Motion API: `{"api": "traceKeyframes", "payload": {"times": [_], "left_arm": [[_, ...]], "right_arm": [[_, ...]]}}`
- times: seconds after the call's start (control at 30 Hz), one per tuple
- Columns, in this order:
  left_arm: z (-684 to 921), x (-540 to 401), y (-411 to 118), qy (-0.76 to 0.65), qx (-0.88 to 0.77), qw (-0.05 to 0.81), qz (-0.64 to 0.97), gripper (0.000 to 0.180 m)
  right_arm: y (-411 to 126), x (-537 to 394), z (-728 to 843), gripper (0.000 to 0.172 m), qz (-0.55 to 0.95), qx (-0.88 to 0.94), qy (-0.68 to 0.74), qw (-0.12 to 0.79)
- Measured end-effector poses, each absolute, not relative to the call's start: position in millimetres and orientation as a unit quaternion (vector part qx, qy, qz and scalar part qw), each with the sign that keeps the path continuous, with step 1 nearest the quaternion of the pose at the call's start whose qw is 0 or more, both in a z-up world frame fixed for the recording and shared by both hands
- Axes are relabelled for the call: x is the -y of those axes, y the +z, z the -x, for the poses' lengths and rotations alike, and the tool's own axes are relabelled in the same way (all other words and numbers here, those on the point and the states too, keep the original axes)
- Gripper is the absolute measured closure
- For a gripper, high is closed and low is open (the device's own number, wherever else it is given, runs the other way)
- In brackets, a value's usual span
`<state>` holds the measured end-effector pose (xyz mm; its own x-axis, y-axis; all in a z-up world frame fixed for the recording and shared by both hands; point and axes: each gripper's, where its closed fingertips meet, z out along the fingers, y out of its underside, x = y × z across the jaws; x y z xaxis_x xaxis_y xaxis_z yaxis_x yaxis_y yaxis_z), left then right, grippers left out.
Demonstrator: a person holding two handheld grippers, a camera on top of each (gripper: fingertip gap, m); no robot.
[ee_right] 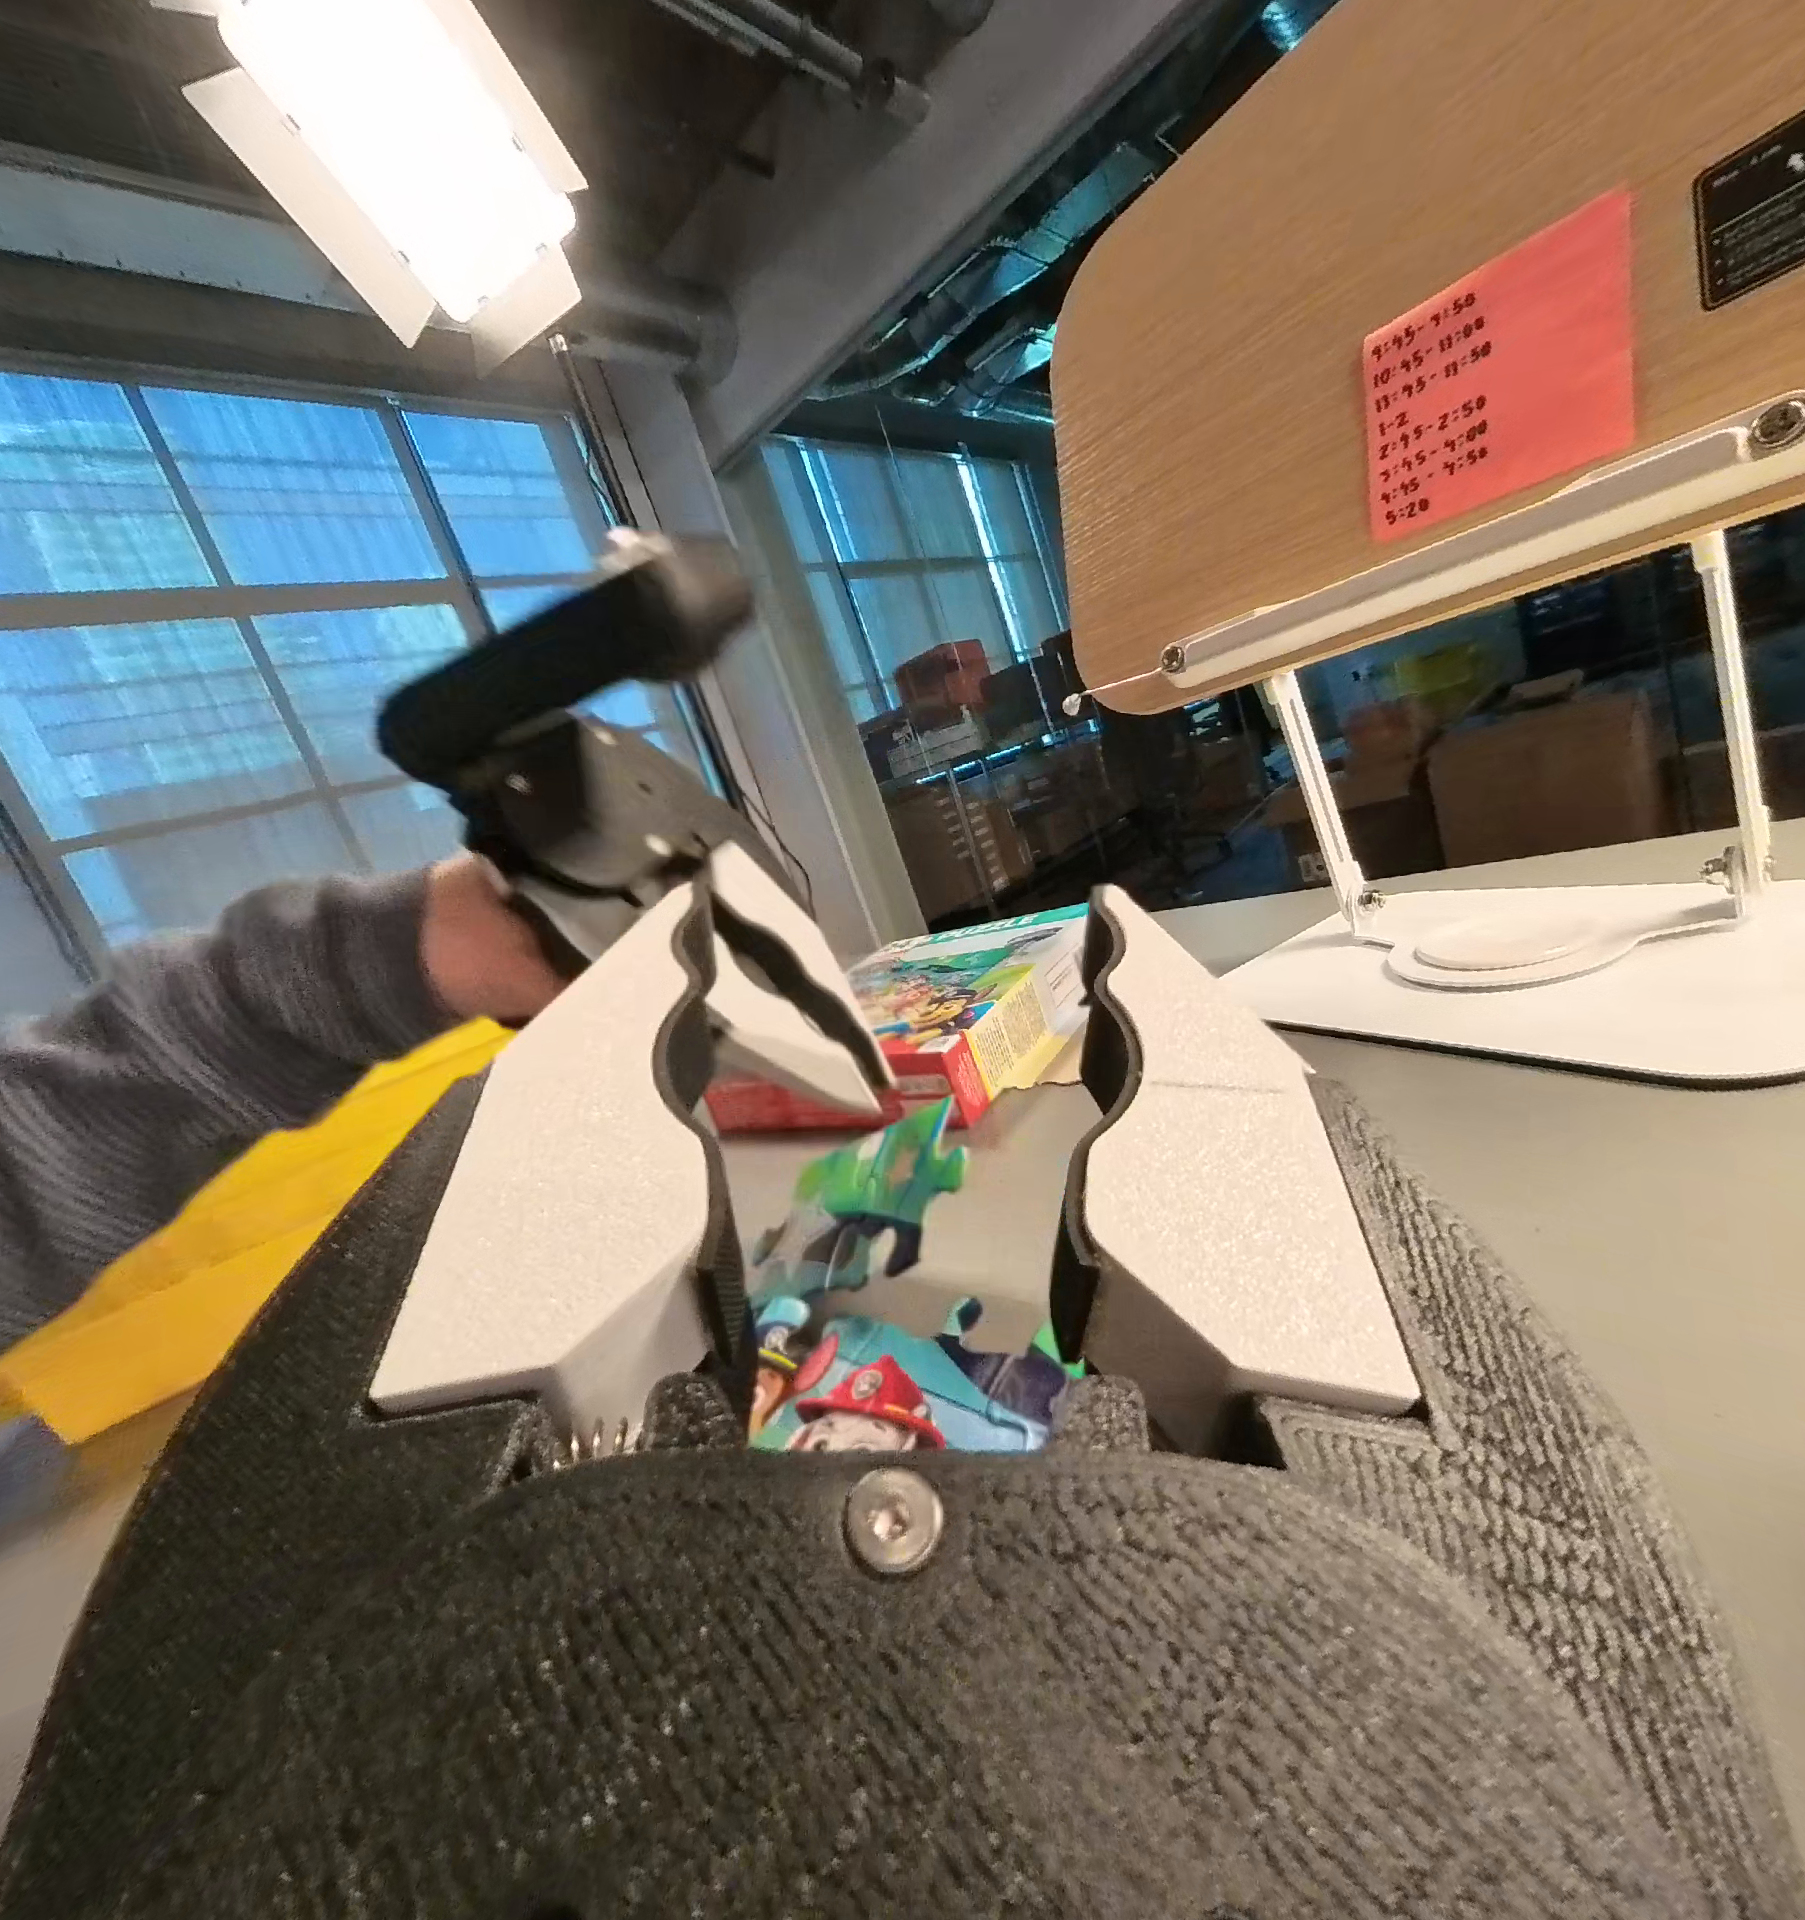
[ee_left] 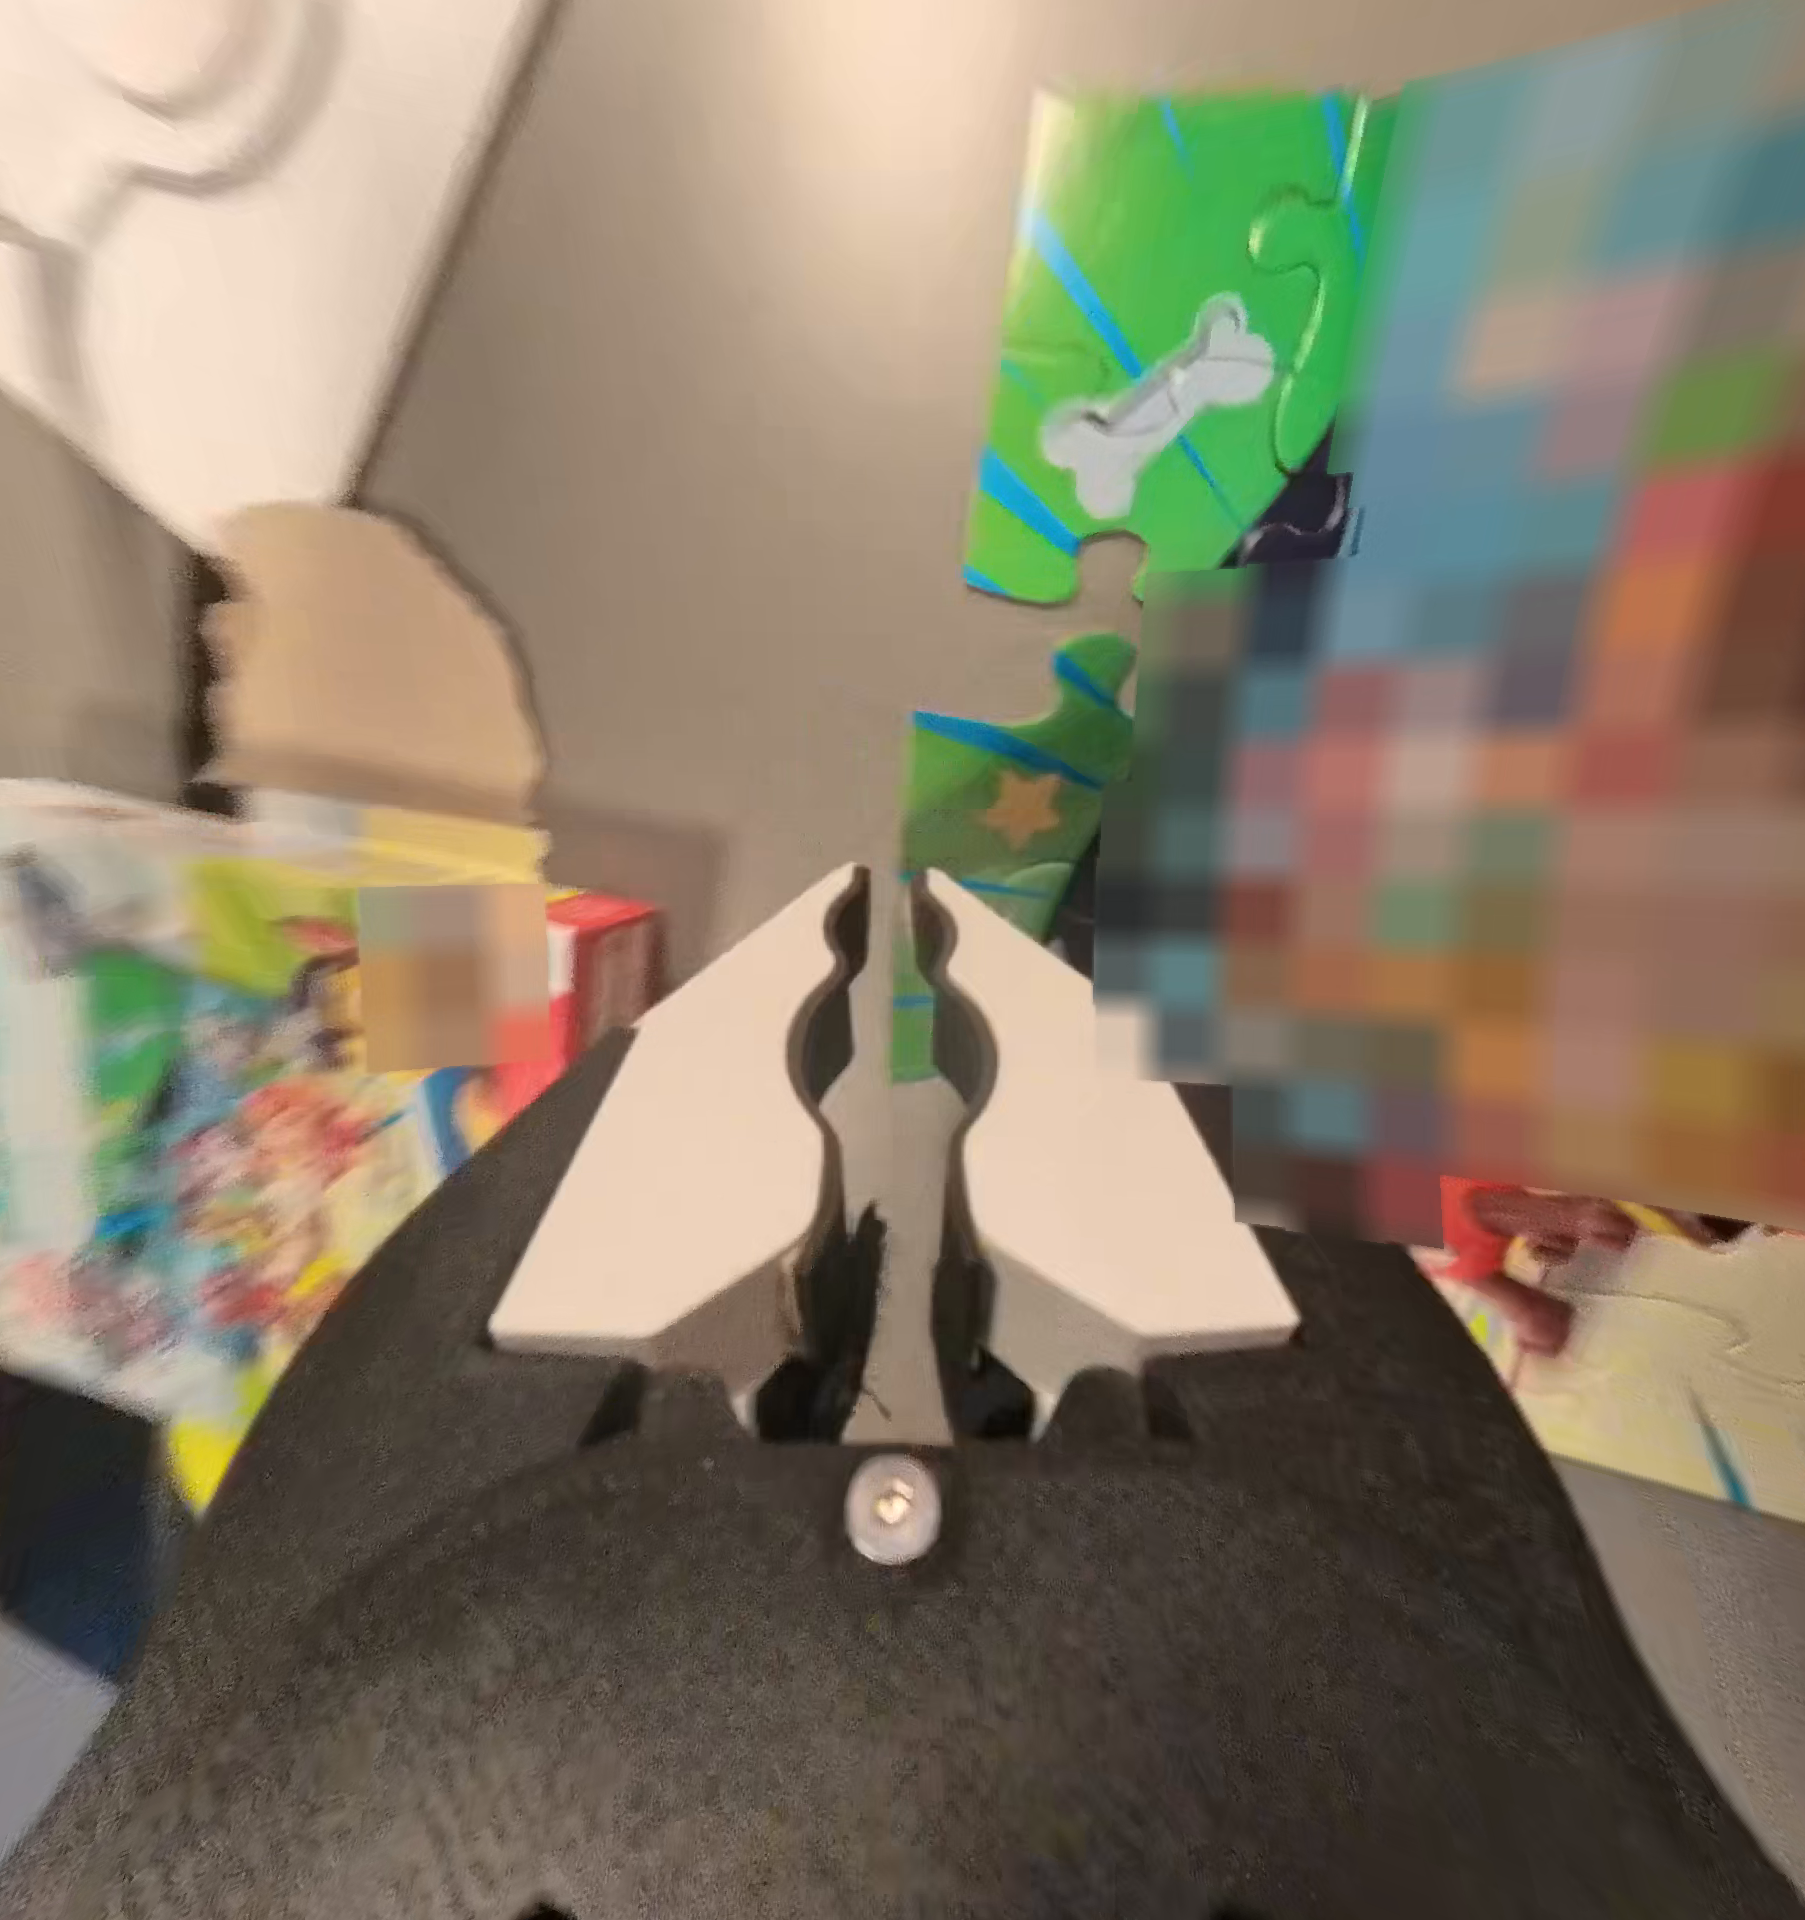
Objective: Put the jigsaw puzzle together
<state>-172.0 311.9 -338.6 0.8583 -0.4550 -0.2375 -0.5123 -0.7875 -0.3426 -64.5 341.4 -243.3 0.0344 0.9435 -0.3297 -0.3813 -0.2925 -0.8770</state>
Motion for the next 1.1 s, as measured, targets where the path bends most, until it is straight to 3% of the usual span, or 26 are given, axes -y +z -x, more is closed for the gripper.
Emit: {"api": "traceKeyframes", "payload": {"times": [0.2,0.3,0.53,0.8,0.97,1.1], "left_arm": [[182,-271,-264,0.05,-0.221,0.274,0.935,0.176],[170,-259,-278,-0.002,-0.208,0.256,0.944,0.153],[164,-281,-371,0.02,-0.176,0.162,0.971,0.1],[169,-294,-387,-0.037,-0.09,0.126,0.987,0.094],[168,-290,-387,-0.017,-0.119,0.131,0.984,0.121],[165,-288,-387,-0.014,-0.119,0.155,0.981,0.123]], "right_arm": [[-244,-340,66,0.101,0.495,0.286,0.634,0.521],[-244,-339,66,0.102,0.494,0.289,0.632,0.522],[-244,-338,66,0.102,0.493,0.292,0.634,0.519],[-244,-337,67,0.102,0.493,0.295,0.636,0.516],[-245,-337,68,0.102,0.493,0.295,0.637,0.513],[-244,-338,67,0.102,0.494,0.294,0.638,0.513]]}}
